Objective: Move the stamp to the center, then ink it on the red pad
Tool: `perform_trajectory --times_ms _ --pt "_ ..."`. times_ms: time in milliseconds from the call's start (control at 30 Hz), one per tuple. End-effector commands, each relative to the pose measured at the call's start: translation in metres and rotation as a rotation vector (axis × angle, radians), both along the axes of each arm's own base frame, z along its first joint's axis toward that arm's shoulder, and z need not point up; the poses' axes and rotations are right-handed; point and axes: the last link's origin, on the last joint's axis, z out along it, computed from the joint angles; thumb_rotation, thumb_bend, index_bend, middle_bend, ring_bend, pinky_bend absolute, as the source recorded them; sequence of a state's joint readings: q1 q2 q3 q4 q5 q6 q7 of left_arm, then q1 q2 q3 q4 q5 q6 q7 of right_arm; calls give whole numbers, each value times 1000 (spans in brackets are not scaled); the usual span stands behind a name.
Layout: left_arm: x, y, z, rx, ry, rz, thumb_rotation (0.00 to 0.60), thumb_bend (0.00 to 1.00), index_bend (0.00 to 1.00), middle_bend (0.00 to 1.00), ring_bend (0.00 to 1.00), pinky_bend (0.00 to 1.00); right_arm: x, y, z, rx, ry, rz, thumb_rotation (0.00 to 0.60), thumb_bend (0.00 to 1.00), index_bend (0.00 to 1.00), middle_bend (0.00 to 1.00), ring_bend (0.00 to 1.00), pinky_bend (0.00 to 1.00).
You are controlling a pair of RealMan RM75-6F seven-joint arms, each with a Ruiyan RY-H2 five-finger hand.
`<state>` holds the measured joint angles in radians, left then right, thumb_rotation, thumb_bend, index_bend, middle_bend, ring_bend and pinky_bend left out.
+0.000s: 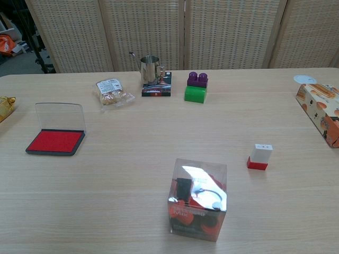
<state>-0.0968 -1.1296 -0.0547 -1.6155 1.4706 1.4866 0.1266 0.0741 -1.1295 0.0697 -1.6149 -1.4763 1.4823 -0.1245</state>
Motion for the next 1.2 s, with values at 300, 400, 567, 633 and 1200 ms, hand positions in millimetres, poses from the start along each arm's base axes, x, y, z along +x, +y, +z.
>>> perform_trajectory --times_ms 300,400,567,633,1200 --pt "0 1 -1 1 5 6 600 0 0 0 0 0 1 -1 0 4 4 22 600 0 0 0 0 0" --pt "0 4 -2 3 4 7 600 0 0 0 0 0 9 -17 3 3 53 84 600 0 0 0 0 1" --pt "1 8 -5 1 13 8 600 0 0 0 0 0 26 -52 -7 114 100 134 600 0 0 330 351 469" --pt "1 9 -5 5 14 12 600 0 0 0 0 0 32 -60 -13 169 98 141 600 0 0 509 547 681" --pt "-9 23 -3 14 2 86 600 0 0 0 0 0 85 -123 -87 424 74 122 600 0 227 861 914 1000"
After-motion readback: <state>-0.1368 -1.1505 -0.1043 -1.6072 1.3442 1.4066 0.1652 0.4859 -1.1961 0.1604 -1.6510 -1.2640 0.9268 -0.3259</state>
